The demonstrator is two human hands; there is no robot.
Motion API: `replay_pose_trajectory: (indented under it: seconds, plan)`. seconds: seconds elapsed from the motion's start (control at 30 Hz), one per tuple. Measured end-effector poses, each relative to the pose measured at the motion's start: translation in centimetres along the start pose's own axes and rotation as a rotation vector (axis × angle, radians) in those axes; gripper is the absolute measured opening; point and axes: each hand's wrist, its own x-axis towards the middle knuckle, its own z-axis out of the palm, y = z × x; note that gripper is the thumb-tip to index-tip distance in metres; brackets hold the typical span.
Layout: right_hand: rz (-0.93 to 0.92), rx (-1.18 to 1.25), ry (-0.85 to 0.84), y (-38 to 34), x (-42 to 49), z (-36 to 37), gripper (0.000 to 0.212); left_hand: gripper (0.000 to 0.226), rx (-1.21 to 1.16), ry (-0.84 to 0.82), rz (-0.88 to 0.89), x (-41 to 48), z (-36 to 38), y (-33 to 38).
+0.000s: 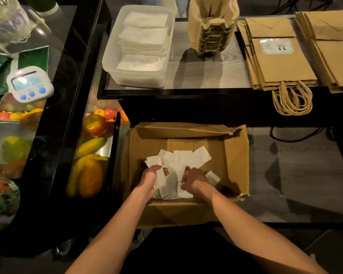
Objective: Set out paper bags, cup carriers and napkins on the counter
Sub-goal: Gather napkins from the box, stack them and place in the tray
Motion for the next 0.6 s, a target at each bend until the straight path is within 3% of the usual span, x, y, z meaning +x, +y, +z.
replay_pose_trajectory:
  seconds: [0.1, 0.23, 0.37, 0.6]
  plan:
    - [-0.045, 0.232, -0.012, 0.5, -0.4, -0.9, 0.013, 0.009, 0.007, 0.02, 0.019, -0.1, -0.2, 0.1]
    - [0.004, 0.407, 0.002, 1.2, -0.8, -2.4, 0.032, 0.008, -0.005, 0.013, 0.02, -0.2, -0.5, 0.2]
    - [0.003, 0.225, -0.073, 0.7, -1.6, -4.2, 0.051, 0.011, 0.035, 0.013, 0.045, -0.3, -0.6, 0.3]
    - [-0.3, -0.177, -0.293, -3.1, -1.5, -6.2, 0.048, 0.021, 0.245, 0.051, 0.14, -0.6, -0.7, 0.4]
